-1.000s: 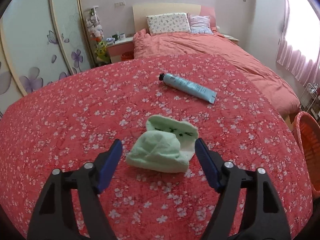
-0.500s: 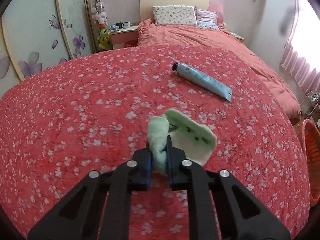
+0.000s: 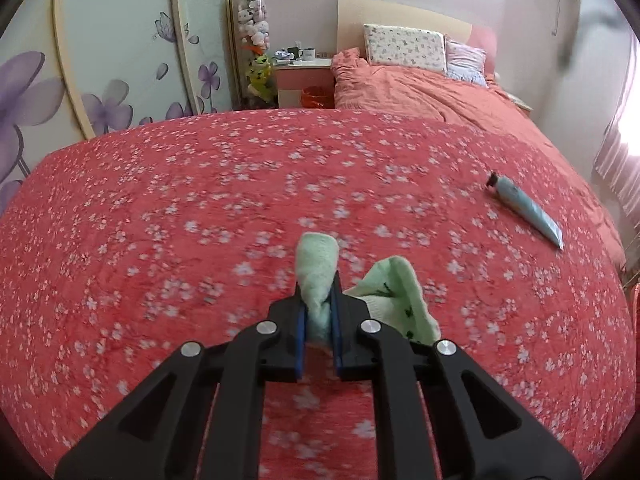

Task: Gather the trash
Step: 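Grasp the light-blue tube with the right tool while the left tool holds the sock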

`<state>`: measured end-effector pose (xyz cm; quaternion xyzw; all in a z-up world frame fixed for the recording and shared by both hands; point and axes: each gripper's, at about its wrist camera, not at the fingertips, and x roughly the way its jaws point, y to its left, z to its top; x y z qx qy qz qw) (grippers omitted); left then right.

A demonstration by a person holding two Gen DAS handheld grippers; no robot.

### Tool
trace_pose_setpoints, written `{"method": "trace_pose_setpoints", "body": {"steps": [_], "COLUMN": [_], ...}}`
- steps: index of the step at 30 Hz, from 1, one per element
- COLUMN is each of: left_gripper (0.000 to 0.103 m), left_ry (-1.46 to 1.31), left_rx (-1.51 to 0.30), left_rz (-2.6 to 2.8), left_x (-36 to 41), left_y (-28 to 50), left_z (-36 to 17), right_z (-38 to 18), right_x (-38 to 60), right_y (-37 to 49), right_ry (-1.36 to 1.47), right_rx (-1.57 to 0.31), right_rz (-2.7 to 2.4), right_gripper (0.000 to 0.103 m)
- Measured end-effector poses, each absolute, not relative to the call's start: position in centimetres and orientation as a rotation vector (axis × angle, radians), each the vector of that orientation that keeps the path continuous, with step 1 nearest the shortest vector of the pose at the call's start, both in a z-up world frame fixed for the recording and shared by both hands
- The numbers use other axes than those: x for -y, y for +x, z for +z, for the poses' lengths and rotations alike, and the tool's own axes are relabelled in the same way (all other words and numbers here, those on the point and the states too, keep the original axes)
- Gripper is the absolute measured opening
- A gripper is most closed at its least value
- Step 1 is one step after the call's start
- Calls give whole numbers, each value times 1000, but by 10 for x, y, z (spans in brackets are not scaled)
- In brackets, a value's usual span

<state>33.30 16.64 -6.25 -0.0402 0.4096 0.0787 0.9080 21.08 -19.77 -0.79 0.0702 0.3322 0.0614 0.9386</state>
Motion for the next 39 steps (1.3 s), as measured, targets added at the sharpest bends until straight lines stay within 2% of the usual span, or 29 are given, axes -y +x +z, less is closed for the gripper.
{"method": "trace_pose_setpoints", "body": {"steps": [2, 4, 8, 11, 13, 16, 27, 39], "left_gripper": [22, 40, 41, 37, 15, 10, 11, 11], "left_ry": [-87, -93, -125, -121, -108, -105, -107, -81], "left_rx": [-853, -853, -862, -861, -864, -867, -878, -889], "left_rz": [165, 157, 130, 108, 94, 94, 205, 215], "left_x": [-172, -178, -178, -174, -169, -165, -195, -189], "left_y": [330, 325, 316, 312, 312, 312, 332, 339], "left_z": [-64, -67, -73, -75, -77, -80, -77, -77], "right_z": [-10, -11, -15, -16, -18, -19, -27, -33], "right_x": [189, 185, 181, 180, 179, 176, 150, 103], "right_y": [214, 216, 219, 220, 223, 228, 295, 378], "right_ry": [129, 126, 125, 126, 131, 138, 141, 37], "right_rx": [-685, -693, -704, -710, -714, -722, -770, -831], "right_rz": [139, 147, 151, 152, 152, 158, 199, 234], "right_gripper": [63, 63, 63, 63, 63, 63, 63, 63]}}
